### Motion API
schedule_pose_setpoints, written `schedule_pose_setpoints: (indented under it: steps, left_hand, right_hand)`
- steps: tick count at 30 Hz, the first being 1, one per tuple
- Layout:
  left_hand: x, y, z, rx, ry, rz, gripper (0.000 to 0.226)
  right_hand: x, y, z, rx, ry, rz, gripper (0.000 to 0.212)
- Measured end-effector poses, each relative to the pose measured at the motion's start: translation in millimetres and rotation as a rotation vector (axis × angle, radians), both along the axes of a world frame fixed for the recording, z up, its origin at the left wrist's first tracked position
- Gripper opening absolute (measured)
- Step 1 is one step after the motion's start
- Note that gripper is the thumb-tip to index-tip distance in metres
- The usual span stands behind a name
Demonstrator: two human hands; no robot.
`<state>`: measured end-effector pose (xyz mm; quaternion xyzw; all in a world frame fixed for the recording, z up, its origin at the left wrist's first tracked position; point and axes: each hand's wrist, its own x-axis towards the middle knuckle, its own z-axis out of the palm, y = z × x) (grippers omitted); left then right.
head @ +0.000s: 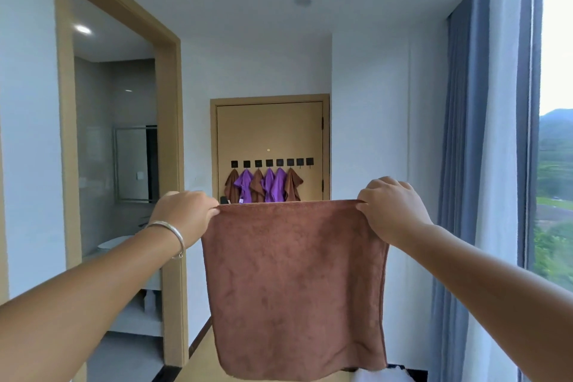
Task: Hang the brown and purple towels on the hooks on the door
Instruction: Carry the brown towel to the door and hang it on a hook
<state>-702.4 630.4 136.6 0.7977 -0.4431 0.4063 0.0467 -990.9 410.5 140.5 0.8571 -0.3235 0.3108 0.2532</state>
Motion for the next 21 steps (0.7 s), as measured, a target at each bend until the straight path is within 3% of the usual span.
schedule_pose_setpoints:
  steps: [11, 21]
  left_hand:
    - [86, -108, 3, -0.021, 0.009, 0.043, 0.035]
    - [243, -201, -5, -0.009, 0.044, -0.007, 0.036]
  right_hand:
    - [97, -112, 1, 0.001, 0.012, 0.007, 0.032]
    - [242, -196, 1, 0.006, 0.051, -0.033, 0.032]
